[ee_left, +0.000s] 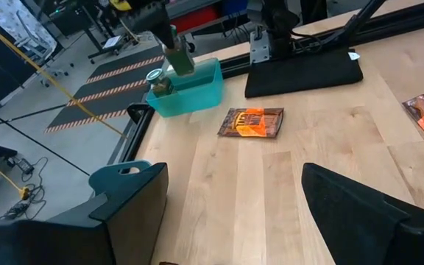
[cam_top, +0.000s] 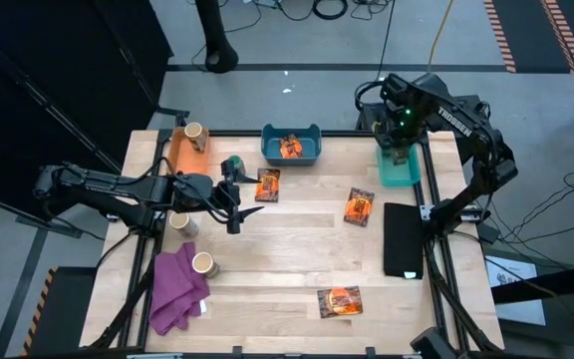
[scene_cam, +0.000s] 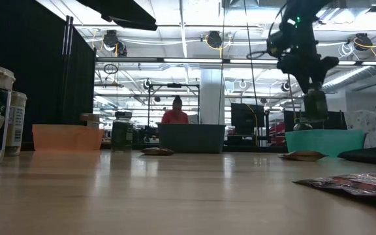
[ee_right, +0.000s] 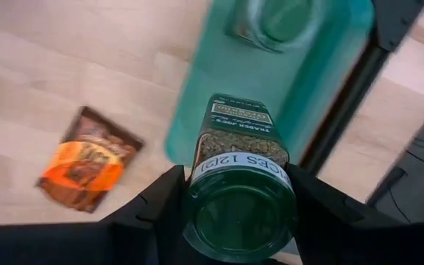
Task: Sort spices by type
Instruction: Put the right green seasoning bottle into the light blue bin
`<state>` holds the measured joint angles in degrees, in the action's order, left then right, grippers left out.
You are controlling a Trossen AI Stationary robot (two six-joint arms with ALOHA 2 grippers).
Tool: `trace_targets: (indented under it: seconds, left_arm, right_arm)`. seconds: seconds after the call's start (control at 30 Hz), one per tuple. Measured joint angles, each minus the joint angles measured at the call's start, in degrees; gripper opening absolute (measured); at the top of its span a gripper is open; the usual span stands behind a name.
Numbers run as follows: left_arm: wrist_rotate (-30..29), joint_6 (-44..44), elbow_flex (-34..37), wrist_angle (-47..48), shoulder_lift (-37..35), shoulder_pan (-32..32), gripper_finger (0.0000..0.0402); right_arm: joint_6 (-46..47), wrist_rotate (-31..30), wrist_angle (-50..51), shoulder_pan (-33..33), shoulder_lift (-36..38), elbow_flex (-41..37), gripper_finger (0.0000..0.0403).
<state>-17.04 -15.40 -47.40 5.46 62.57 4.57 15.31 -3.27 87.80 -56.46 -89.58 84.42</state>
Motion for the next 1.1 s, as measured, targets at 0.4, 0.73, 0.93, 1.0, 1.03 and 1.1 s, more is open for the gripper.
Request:
trace_targets:
  seconds: [0.4,0.73,0.93,1.0,1.03,1.1]
  left_arm:
    - [0.0,0.02,0.0,0.27,0.0,-0.01,0.0317]
    - [0.02,0.07,0.0,0.83,0.0,0.01,0.0317]
    - [0.02,0.09,0.0,1.08,0.0,-0.01,0.0317]
    - [0.02,0.09,0.0,1.08,0.0,0.0,0.0317]
    - [0.02,0.09,0.0,1.08,0.0,-0.01,0.0317]
    - [0.02,0.11,0.0,1.08,0.0,-0.01,0.0317]
  right_arm:
    - [-2.93,0.51,-8.52,-2.51,0.26,-8.19,0.0176]
    - [-2.54,0.68,-14.02,-2.5,0.24,-13.54,0.0176]
    - [-2.77,2.23,-18.19,-2.5,0.24,-17.93,0.0176]
    - [-2.88,2.54,-19.61,-2.5,0.24,-18.66,0.0176]
    - [-2.92,2.98,-19.82,-2.65,0.24,-18.92,0.0176]
    - [-2.95,3.49,-20.02,-2.85,0.24,-19.12,0.0176]
